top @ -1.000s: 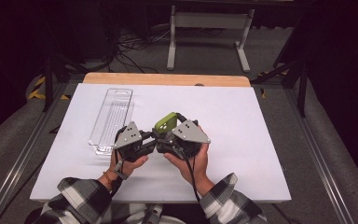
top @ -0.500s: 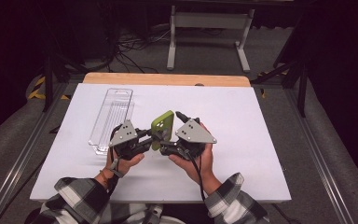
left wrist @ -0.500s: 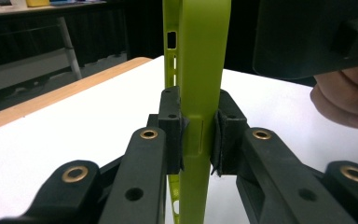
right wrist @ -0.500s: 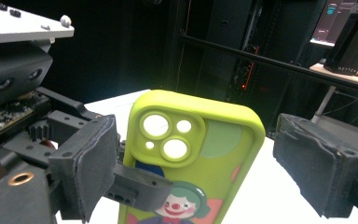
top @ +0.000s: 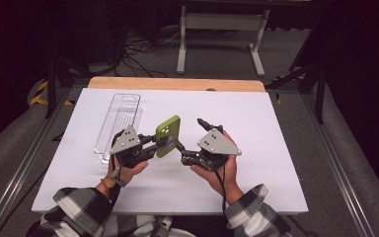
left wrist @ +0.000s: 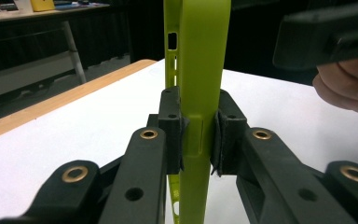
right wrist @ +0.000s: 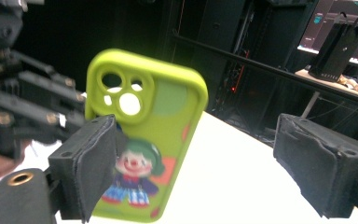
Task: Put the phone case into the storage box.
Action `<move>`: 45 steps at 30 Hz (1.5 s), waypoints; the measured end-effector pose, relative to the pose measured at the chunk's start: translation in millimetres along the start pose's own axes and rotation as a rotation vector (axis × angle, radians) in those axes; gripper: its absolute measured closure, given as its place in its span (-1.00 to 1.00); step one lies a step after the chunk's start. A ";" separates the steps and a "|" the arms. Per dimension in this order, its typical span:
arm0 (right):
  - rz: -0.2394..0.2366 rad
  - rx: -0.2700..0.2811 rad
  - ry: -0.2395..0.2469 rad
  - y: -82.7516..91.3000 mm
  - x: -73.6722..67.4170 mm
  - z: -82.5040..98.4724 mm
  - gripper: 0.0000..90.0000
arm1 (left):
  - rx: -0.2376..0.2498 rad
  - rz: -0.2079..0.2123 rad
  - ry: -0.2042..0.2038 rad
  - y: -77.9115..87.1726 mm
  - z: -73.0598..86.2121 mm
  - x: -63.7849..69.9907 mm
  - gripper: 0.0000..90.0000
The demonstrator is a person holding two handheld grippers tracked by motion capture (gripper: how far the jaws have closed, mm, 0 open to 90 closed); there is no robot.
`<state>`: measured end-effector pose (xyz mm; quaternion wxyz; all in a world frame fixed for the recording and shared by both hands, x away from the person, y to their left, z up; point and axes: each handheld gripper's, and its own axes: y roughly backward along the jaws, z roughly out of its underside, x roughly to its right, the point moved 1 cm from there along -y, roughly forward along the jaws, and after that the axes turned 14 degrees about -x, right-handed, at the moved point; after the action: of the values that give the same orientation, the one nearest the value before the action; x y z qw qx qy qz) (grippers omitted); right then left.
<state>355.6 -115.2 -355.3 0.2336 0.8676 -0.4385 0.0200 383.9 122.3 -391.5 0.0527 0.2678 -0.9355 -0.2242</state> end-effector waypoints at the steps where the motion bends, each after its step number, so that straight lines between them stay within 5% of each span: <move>1: 0.002 -0.001 0.003 0.4 0.6 2.0 -0.66 | 0.006 -0.001 0.001 1.2 0.0 -0.5 0.72; 25: 0.016 -0.030 0.054 8.8 8.3 35.5 -0.68 | 0.017 -0.022 -0.007 12.4 0.1 -6.9 0.72; 45: 0.045 -0.076 0.038 26.2 21.8 63.0 -0.69 | 0.019 -0.035 -0.008 18.7 -1.1 -12.1 0.72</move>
<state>338.1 -171.5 -395.9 0.2742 0.8474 -0.4540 0.0249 385.4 142.3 -381.9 0.0424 0.2838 -0.9330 -0.2174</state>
